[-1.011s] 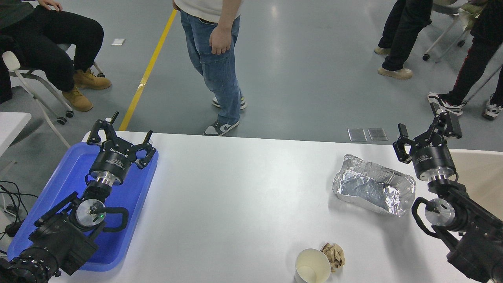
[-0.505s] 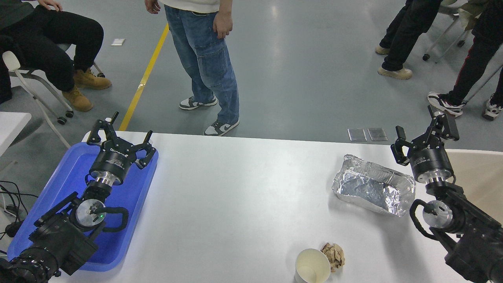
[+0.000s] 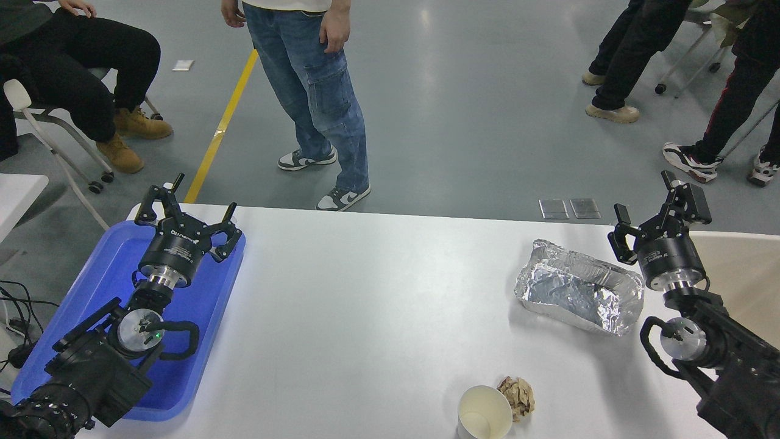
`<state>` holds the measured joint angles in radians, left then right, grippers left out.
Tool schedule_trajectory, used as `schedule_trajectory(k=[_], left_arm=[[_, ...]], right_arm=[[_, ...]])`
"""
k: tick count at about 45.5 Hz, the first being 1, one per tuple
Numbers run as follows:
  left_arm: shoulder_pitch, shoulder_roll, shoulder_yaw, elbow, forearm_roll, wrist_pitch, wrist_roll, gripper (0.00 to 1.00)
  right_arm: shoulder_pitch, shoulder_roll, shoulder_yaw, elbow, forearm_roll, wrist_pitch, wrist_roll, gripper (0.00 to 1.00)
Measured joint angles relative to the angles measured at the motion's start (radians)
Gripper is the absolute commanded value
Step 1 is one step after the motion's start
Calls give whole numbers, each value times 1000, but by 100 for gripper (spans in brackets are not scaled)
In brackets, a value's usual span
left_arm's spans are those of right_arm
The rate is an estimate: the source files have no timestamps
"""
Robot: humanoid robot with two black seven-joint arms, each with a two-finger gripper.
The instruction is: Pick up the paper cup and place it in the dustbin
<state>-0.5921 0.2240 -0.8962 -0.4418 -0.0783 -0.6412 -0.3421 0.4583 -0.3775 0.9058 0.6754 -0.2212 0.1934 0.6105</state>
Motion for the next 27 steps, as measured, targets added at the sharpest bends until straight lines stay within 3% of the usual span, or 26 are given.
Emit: schedule_trajectory(k=[13, 27], left_arm=[[0, 0, 0, 0, 0, 0, -1, 100], [0, 0, 0, 0, 0, 0, -1, 100]], right_arm=[[8, -119, -102, 29, 1, 1, -2, 100], [72, -352, -350, 172, -7, 2, -9, 100]])
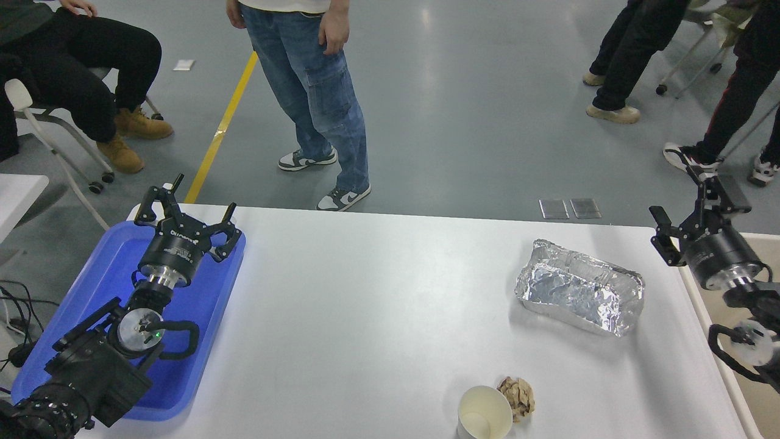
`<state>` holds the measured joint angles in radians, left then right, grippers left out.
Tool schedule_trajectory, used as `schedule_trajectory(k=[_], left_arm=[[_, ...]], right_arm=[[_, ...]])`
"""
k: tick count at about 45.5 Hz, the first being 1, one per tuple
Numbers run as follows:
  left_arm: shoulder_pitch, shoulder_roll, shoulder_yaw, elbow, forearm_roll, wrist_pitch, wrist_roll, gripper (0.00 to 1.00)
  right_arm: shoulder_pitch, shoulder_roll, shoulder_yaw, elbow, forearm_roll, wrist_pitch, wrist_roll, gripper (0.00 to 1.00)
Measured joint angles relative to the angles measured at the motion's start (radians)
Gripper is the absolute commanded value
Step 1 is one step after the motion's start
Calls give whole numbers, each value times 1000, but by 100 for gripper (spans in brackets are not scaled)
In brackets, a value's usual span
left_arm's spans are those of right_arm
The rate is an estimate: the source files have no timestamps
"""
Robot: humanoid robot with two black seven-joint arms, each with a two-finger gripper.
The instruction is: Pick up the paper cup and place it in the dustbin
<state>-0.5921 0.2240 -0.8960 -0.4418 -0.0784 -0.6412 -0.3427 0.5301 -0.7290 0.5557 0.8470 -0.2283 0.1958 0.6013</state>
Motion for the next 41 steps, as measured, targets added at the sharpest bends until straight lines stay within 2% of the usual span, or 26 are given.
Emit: schedule_trajectory(k=[5, 11, 22, 26, 32, 41], left_arm=[[0, 0, 0, 0, 0, 0, 0, 100], [0, 0, 0, 0, 0, 0, 0, 100], [0, 0, 0, 0, 0, 0, 0, 100], [0, 0, 0, 0, 0, 0, 1, 100], [0, 0, 0, 0, 0, 0, 1, 100], [0, 0, -1, 0, 0, 0, 1, 100]], right_arm=[[47, -82, -109, 67, -18, 1, -8, 100], [128, -168, -249, 146, -67, 3, -45, 100], [308, -277, -503, 288, -232, 23, -167, 100], [369, -302, -589, 338, -299, 31, -197, 100], [452, -335, -720, 423, -400, 39, -226, 100], [554, -366, -879, 538, -543, 48, -247, 100]])
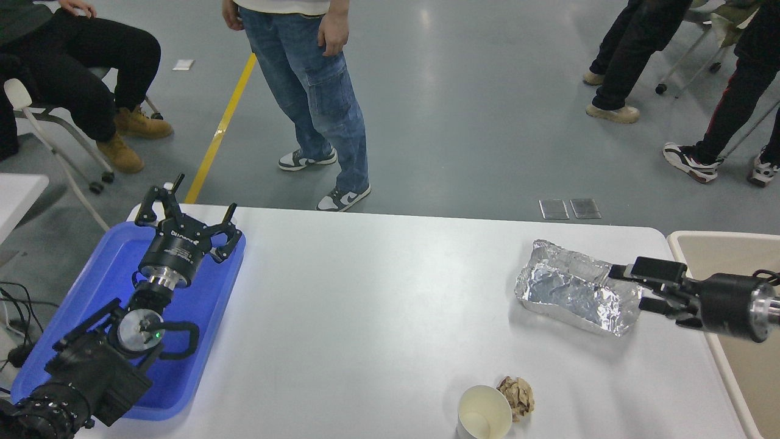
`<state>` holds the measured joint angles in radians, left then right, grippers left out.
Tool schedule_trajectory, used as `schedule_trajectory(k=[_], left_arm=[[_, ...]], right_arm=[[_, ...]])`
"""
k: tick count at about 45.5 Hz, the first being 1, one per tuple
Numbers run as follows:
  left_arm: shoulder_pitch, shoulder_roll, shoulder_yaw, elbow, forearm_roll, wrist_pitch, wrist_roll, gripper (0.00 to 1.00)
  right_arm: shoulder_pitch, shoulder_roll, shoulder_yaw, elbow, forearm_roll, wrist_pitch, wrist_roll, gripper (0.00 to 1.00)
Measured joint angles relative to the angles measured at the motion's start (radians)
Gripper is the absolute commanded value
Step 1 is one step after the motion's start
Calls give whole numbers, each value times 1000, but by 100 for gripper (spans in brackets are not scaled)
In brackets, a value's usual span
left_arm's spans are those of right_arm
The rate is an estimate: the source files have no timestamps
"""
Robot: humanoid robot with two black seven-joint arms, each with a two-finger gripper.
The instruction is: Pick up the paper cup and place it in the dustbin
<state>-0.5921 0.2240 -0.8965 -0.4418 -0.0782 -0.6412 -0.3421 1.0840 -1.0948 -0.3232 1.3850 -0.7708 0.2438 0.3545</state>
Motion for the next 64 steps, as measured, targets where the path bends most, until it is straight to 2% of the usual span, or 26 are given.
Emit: schedule_trajectory(k=[9, 14, 27, 32, 37, 49, 64], left_arm=[[0, 0, 0, 0, 0, 0, 0, 100], [0, 0, 0, 0, 0, 0, 0, 100], [0, 0, 0, 0, 0, 0, 0, 100], [0, 0, 0, 0, 0, 0, 0, 100], [0, 0, 0, 0, 0, 0, 0, 100], [0, 0, 1, 0, 0, 0, 0, 100], [0, 0, 1, 0, 0, 0, 0, 100]], right_arm=[[102, -8, -133, 88, -94, 35, -28, 100], [157, -1, -175, 112, -116, 63, -65, 100], [299, 70, -238, 134, -101, 154, -238, 100], [371, 128, -287, 138, -42, 182, -309, 100], [442, 187, -356, 140, 30, 200, -348, 100], [582, 313, -494, 172, 176, 248, -393, 100], [638, 423, -534, 213, 228, 297, -403, 100]])
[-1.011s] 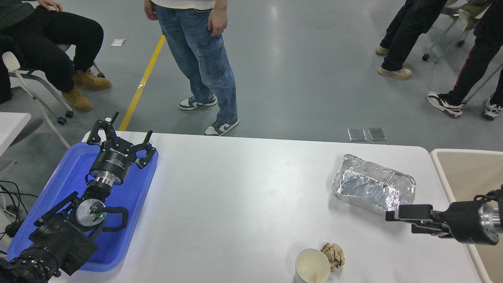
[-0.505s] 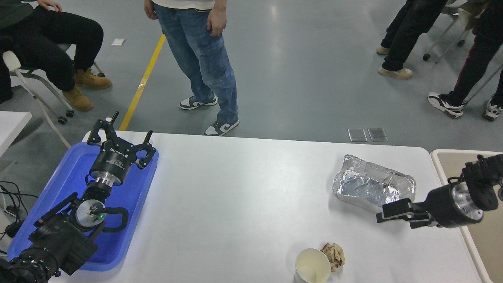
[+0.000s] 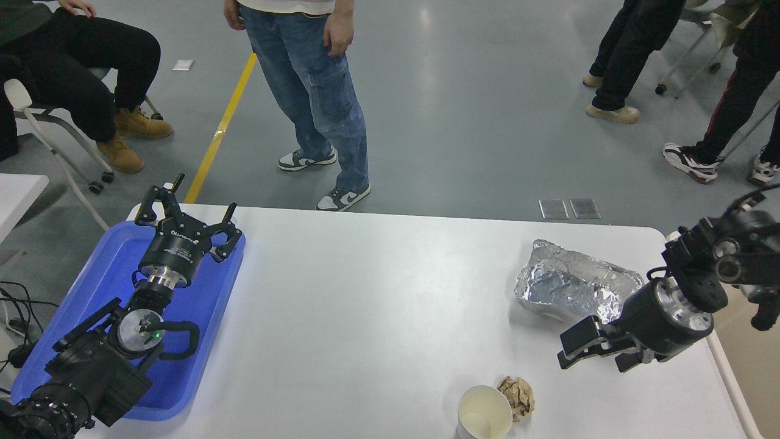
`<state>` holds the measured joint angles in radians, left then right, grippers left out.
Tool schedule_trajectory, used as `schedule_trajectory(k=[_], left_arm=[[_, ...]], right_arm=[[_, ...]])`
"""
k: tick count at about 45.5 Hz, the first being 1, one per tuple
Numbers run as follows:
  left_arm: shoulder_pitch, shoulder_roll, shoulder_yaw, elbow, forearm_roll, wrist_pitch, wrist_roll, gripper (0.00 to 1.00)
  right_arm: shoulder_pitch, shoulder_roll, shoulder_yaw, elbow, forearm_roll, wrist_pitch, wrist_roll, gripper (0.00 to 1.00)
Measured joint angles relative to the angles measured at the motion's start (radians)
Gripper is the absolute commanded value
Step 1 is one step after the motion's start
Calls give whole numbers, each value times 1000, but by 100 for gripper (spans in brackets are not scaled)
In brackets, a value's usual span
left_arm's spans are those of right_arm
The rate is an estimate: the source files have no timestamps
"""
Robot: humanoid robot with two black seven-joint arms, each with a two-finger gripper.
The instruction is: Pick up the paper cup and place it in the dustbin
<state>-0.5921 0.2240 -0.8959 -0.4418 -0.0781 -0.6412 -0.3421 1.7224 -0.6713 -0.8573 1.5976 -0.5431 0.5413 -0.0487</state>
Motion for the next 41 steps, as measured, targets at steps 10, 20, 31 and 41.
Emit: schedule_trajectory(k=[10, 20, 31, 41], left_arm=[[0, 0, 0, 0, 0, 0, 0, 100], [0, 0, 0, 0, 0, 0, 0, 100], [0, 0, 0, 0, 0, 0, 0, 100], [0, 0, 0, 0, 0, 0, 0, 100]], right_arm=[[-21, 65, 10, -1, 18, 0, 0, 100], [-80, 105, 44, -24, 24, -12, -1, 100], [-165, 146, 88, -66, 27, -43, -2, 100], [-225, 165, 103, -88, 62, -76, -3, 100]])
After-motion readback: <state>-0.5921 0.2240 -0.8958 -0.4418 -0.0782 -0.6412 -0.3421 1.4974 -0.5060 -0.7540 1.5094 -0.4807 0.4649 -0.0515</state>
